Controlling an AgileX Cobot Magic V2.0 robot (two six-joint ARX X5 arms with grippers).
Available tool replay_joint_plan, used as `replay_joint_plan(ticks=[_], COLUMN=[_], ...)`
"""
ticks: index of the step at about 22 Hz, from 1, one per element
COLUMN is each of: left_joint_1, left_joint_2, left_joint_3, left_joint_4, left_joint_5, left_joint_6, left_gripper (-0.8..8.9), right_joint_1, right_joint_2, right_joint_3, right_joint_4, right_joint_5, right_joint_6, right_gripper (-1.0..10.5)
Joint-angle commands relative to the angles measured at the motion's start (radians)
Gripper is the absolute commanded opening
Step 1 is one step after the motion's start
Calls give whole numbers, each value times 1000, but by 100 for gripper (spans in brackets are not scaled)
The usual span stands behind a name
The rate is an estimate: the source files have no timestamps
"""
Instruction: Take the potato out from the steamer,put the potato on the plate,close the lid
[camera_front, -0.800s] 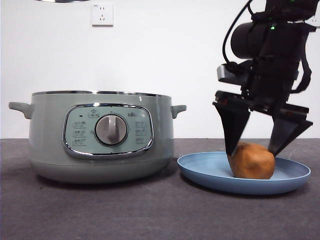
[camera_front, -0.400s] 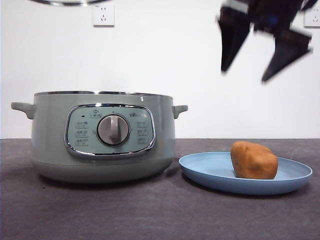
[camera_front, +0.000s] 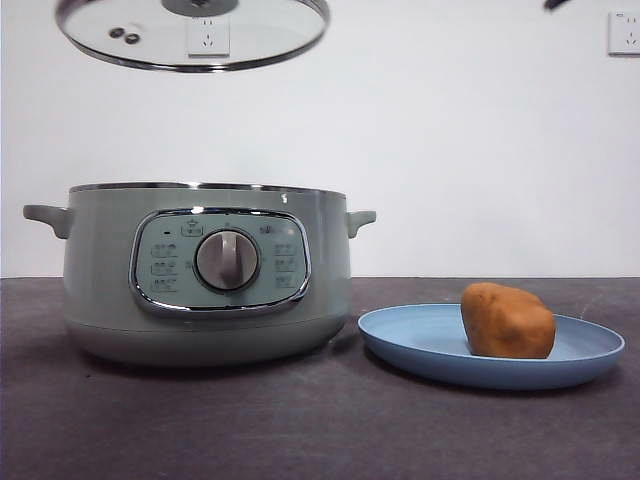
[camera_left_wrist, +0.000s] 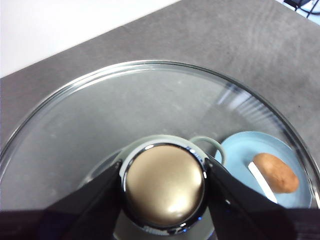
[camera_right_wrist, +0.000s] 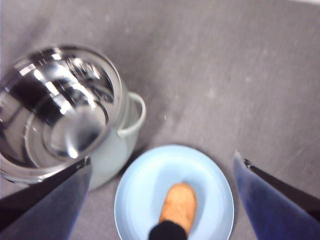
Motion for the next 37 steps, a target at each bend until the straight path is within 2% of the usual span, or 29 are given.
replay_joint_plan(ticks=[1,8,15,18,21,29,30,33,34,37], left_joint_1=[-12,-15,-42,-43,-43,-47,-47,-46,-45,-45], left_joint_2=[-14,-29,-29,-29,-21,0,0,-1,-1,-2], left_joint_3=[-80,-351,-452,-488,-534,-558,-558,-557,-556,-547], left_joint_4=[81,284,390,418,429,396,397,418,428,449], left_joint_5=[-19,-28,-35,-39,-85,-87,-87,-89,-89,-89], left_joint_6=[1,-41,-44,-44,-44,-45,-45,-53,-64,-79], left_gripper=[-8,-8,-8,-8,-8,1,13,323,377,386], right_joint_1=[-8,-11,-11,-11,-11,-11,-11,-11,-11,-11], right_joint_2=[-3,-3,-3,-3,-3,-3,-3,-3,-3,-3], right_joint_3=[26,42,42,42,42,42,42,42,42,42], right_joint_4=[-9,-20,-24,-24,-24,-23,-23,-23,-23,-23], right_joint_5=[3,3,3,3,3,3,3,2,0,0], right_joint_6=[6,6,7,7,7,7,7,7,7,7], right_gripper=[473,473,472,472,472,472,472,472,472,472])
